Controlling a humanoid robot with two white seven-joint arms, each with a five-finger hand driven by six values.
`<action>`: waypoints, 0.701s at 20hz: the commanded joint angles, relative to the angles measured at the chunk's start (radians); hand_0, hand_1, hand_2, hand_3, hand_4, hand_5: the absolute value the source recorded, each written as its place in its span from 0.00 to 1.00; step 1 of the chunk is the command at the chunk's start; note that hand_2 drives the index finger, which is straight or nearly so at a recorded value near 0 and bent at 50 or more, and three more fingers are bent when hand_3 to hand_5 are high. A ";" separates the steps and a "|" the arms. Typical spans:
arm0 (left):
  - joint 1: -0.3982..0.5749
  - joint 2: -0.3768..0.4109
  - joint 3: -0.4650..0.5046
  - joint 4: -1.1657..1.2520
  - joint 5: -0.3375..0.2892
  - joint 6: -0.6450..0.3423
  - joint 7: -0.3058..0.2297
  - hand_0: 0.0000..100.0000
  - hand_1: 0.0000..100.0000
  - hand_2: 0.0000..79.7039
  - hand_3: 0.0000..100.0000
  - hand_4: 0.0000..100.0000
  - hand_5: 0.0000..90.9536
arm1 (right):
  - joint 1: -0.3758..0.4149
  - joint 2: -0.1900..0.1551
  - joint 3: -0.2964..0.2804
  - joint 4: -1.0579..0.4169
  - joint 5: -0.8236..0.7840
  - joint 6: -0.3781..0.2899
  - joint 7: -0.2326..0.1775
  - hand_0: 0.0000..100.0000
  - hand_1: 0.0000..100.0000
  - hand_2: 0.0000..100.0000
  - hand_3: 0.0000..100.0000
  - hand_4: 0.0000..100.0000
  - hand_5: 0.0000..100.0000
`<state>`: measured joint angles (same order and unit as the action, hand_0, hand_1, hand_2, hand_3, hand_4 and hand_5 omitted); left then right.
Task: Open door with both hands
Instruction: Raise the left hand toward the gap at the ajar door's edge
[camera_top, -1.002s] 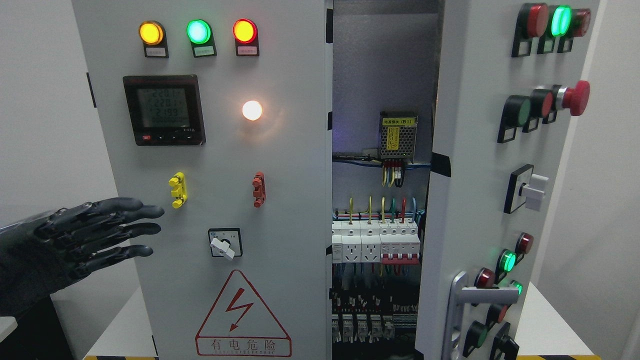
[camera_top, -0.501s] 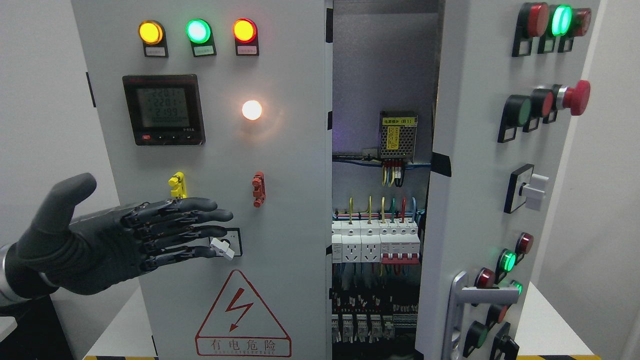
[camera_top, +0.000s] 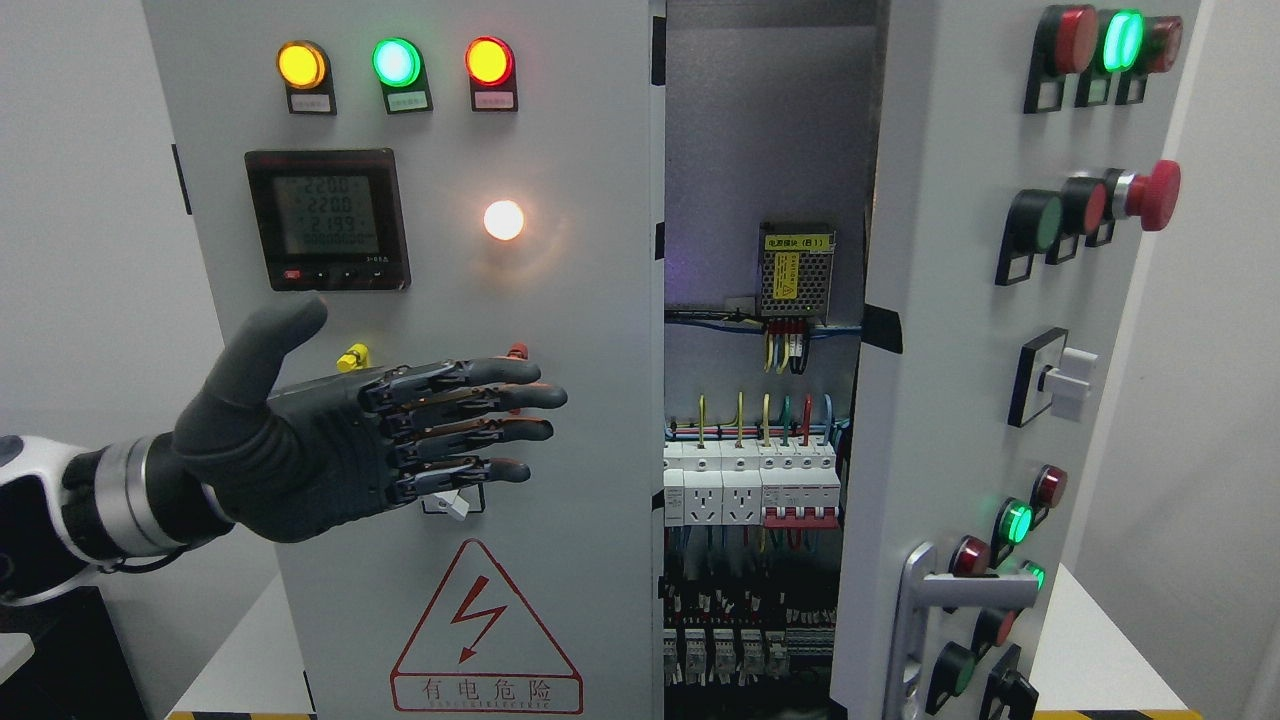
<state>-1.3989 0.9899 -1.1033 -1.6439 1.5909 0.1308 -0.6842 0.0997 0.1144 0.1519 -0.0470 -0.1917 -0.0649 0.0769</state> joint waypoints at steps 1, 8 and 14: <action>-0.071 -0.152 -0.191 0.042 0.075 -0.003 0.057 0.00 0.00 0.00 0.00 0.03 0.00 | 0.000 0.001 0.000 -0.001 0.000 0.001 0.000 0.11 0.00 0.00 0.00 0.00 0.00; -0.118 -0.240 -0.184 0.055 0.153 0.012 0.098 0.00 0.00 0.00 0.00 0.03 0.00 | 0.000 0.001 0.000 -0.001 0.000 0.001 0.000 0.11 0.00 0.00 0.00 0.00 0.00; -0.190 -0.361 -0.178 0.087 0.199 0.055 0.144 0.00 0.00 0.00 0.00 0.03 0.00 | 0.000 0.001 0.000 -0.001 0.000 0.001 0.000 0.11 0.00 0.00 0.00 0.00 0.00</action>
<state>-1.5263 0.8012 -1.2343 -1.6038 1.7377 0.1761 -0.5641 0.0997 0.1144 0.1519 -0.0466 -0.1917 -0.0649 0.0769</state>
